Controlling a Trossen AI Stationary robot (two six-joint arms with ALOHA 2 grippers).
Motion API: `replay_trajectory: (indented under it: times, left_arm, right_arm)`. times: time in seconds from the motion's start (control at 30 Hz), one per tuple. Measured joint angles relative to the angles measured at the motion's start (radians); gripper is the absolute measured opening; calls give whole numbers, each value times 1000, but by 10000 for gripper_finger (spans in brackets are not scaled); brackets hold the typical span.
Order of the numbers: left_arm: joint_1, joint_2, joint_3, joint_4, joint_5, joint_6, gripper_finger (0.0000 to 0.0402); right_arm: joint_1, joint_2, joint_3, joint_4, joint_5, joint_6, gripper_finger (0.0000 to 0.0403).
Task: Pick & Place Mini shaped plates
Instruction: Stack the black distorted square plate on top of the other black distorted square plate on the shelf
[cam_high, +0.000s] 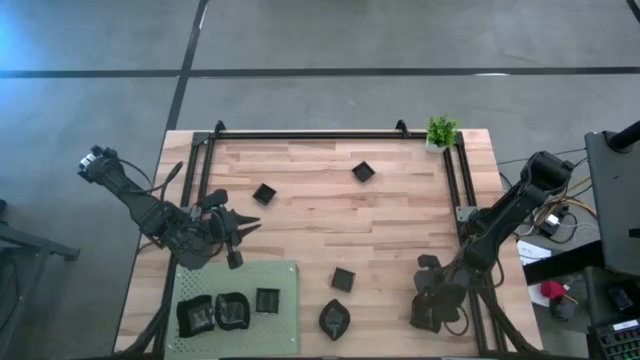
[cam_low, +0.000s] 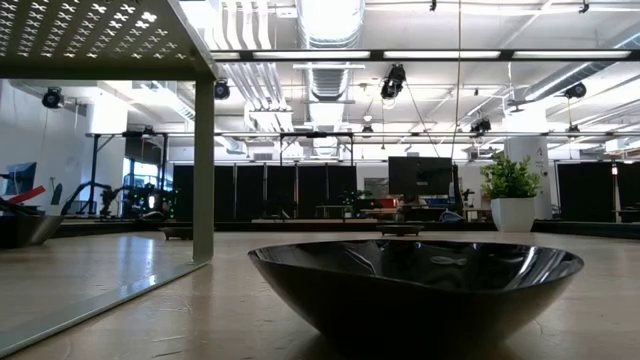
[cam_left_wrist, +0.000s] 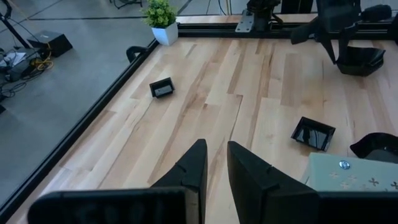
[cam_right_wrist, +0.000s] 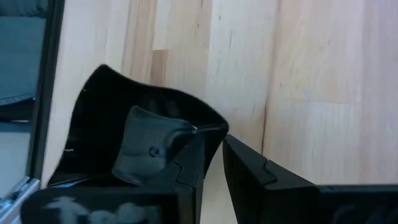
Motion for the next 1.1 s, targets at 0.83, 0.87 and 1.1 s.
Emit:
replay_trajectory:
  times: [0.83,0.87,1.1]
  left_arm:
    - [0,0,0,0,1,-2,58]
    - [0,0,0,-1,1,-2,58]
    - [0,0,0,0,1,8,58]
  right_arm:
    - [-1,24,24,22,31,90,8]
    - [-1,24,34,22,39,83,8]
    - [-13,23,139,-10,112,-33,8]
